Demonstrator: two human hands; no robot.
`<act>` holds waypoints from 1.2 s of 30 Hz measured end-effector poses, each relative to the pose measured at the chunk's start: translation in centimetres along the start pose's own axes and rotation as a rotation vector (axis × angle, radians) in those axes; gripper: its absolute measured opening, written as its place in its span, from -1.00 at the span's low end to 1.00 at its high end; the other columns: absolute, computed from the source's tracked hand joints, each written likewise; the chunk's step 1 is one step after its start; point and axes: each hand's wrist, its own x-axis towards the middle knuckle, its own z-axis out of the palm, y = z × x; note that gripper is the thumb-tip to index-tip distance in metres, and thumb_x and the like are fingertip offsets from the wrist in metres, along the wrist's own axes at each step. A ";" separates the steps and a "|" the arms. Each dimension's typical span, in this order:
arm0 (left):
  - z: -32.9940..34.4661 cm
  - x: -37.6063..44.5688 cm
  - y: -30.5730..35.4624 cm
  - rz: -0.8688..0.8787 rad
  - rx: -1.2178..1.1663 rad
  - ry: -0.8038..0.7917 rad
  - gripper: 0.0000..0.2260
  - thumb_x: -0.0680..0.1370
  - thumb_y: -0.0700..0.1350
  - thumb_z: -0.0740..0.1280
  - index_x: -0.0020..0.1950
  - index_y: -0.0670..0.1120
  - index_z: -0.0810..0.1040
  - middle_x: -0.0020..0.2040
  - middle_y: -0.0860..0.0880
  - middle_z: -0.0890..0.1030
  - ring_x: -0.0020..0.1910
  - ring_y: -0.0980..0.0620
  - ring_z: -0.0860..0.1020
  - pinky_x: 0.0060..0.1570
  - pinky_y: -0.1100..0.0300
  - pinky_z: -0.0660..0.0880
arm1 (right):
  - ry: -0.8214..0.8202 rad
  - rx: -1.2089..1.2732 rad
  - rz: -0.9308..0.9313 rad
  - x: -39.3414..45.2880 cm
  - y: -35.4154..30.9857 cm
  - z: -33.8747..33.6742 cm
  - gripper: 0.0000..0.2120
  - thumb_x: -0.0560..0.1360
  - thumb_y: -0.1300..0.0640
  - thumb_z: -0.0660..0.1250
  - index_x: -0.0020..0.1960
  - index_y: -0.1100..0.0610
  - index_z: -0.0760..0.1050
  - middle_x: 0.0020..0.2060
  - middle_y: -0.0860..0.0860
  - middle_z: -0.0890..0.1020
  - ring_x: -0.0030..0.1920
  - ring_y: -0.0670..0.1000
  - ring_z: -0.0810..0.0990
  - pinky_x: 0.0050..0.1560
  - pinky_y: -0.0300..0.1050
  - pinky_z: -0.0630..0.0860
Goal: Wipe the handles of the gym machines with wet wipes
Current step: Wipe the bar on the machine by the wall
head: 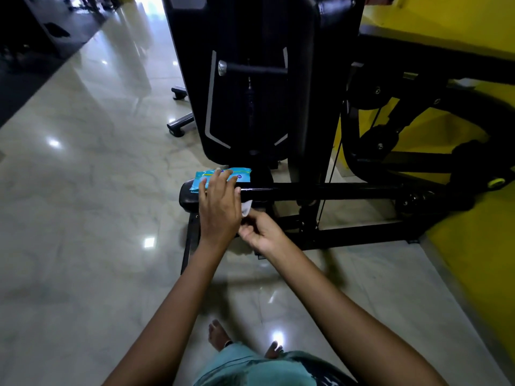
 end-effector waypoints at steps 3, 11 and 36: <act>0.3 0.0 0.0 0.008 -0.041 0.006 -0.70 0.59 -0.16 0.11 0.17 -0.24 0.55 0.20 -0.19 0.56 0.25 -0.17 0.47 0.25 -0.06 0.33 | 0.054 0.091 -0.057 0.4 -1.3 -0.5 -0.74 0.55 0.44 0.09 -0.27 0.34 0.43 -0.48 0.20 0.57 -0.55 0.06 0.59 -0.48 -0.13 0.56; 0.2 0.0 0.0 0.017 -0.050 0.008 -0.68 0.59 -0.09 0.15 0.23 -0.18 0.56 -0.03 -0.18 0.54 -0.07 -0.17 0.46 0.03 -0.01 0.37 | -0.017 0.073 -0.097 0.2 -1.8 -1.6 -0.77 0.56 0.41 0.11 -0.23 0.32 0.44 -0.40 0.22 0.59 -0.44 0.08 0.63 -0.35 -0.08 0.60; 0.4 -0.3 0.8 -0.101 -0.157 -0.014 -0.68 0.59 -0.05 0.15 0.15 -0.21 0.57 0.05 -0.19 0.55 0.08 -0.24 0.46 0.05 -0.10 0.47 | 0.228 0.511 -0.444 -3.3 -17.3 -11.7 -0.85 0.58 0.29 0.15 -0.11 0.23 0.46 -0.21 0.05 0.50 0.26 -0.16 0.46 0.26 -0.44 0.28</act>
